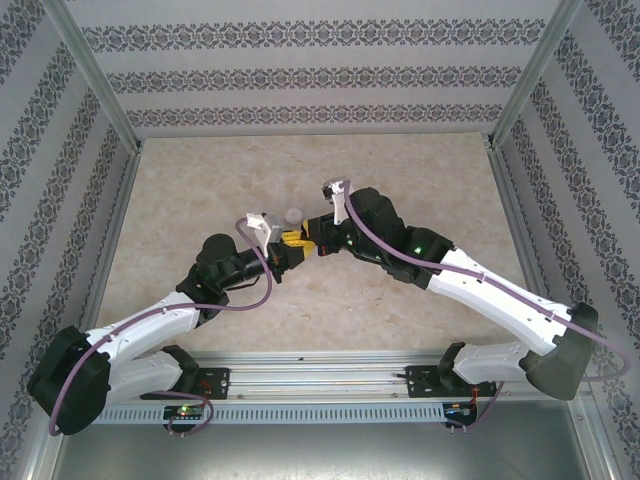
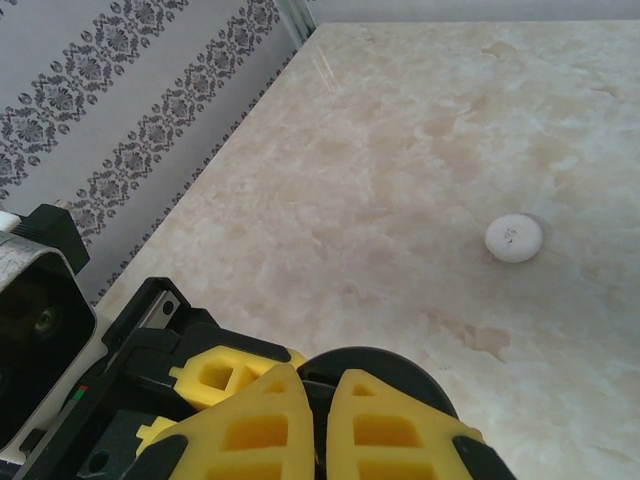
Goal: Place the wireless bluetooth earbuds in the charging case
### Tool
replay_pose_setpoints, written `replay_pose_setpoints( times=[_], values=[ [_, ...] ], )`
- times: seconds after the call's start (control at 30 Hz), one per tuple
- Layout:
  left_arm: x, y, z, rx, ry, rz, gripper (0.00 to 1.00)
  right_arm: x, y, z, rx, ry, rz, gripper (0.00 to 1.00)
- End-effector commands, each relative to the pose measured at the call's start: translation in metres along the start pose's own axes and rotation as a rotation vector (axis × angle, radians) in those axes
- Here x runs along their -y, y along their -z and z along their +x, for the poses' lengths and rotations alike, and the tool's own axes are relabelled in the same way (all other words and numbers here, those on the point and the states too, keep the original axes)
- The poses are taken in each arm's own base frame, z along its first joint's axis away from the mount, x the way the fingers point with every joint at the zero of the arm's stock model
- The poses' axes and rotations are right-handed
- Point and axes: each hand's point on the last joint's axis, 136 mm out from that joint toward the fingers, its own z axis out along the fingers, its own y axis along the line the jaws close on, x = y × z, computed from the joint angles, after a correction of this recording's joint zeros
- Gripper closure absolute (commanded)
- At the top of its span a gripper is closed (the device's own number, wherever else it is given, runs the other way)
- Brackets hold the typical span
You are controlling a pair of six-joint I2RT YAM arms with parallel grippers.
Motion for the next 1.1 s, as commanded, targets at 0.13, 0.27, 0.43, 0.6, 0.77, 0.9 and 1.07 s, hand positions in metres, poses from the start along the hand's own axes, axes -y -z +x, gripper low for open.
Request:
replay_pose_setpoints(
  times=[0.13,0.27,0.43,0.6,0.77,0.9,1.07],
  values=[
    [0.012,-0.002,-0.021,0.063,-0.024,0.038,1.0,0.002,-0.003,0.018,-0.037,0.02,-0.009,0.95],
    [0.012,-0.003,-0.021,0.066,-0.023,0.041,1.0,0.005,0.0,0.021,-0.045,0.026,0.002,0.95],
    [0.014,-0.003,-0.023,0.07,-0.024,0.048,1.0,0.009,0.004,0.023,-0.043,0.022,0.018,0.95],
    [0.015,-0.002,-0.022,0.07,-0.026,0.054,1.0,0.009,0.007,0.019,-0.04,0.025,0.024,0.95],
    [0.017,-0.002,-0.024,0.074,-0.03,0.061,1.0,0.007,0.006,0.022,-0.066,0.039,0.023,0.95],
    [0.016,-0.002,-0.024,0.074,-0.033,0.062,1.0,0.006,0.002,0.028,-0.1,0.033,0.012,0.94],
    [0.017,-0.003,-0.025,0.074,-0.035,0.064,1.0,0.007,0.003,0.028,-0.102,0.025,0.015,0.84]
  ],
)
